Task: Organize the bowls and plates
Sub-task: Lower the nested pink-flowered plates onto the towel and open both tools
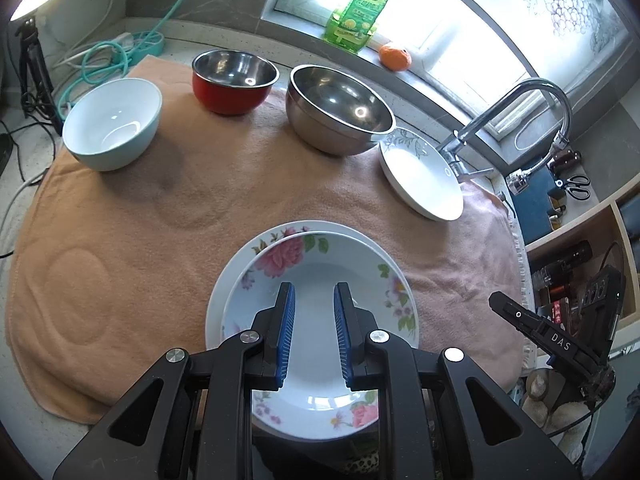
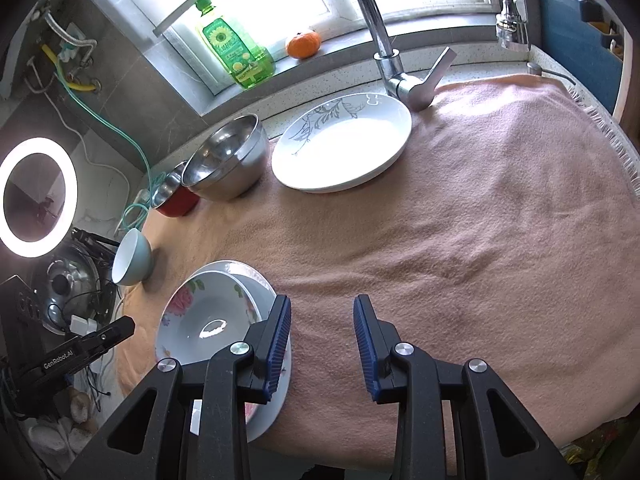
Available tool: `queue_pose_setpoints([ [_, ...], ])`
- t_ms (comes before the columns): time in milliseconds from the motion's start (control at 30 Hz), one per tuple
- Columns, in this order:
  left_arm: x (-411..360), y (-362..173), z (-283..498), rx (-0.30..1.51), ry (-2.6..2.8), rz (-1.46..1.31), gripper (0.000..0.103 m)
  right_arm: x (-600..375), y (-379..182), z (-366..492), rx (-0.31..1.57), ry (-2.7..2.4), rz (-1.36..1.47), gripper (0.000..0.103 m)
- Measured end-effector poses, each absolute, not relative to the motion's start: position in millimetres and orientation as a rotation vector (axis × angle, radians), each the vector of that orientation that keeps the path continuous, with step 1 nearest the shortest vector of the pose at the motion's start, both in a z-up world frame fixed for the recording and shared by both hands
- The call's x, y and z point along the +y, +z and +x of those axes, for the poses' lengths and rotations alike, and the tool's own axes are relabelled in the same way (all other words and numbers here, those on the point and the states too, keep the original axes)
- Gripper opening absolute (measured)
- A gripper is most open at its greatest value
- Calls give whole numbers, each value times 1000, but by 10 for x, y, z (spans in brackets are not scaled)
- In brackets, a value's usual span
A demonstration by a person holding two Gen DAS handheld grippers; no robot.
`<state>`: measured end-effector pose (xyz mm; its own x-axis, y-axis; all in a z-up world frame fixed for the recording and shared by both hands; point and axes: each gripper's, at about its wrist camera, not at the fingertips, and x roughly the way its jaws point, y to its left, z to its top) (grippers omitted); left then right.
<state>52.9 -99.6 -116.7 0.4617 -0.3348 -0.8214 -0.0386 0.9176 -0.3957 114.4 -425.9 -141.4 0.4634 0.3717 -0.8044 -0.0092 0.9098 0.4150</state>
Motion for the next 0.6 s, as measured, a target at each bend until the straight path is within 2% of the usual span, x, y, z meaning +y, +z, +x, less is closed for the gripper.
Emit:
queue_pose_setpoints([
  [133,-1069,-1116,553,1072,-176,-393,20,-4393,-1383,1209,1074,254,380,29],
  [600,-1177,-952,931,1067,-266,-373,20,-4519,-1185,1449,1006,207,411,29],
])
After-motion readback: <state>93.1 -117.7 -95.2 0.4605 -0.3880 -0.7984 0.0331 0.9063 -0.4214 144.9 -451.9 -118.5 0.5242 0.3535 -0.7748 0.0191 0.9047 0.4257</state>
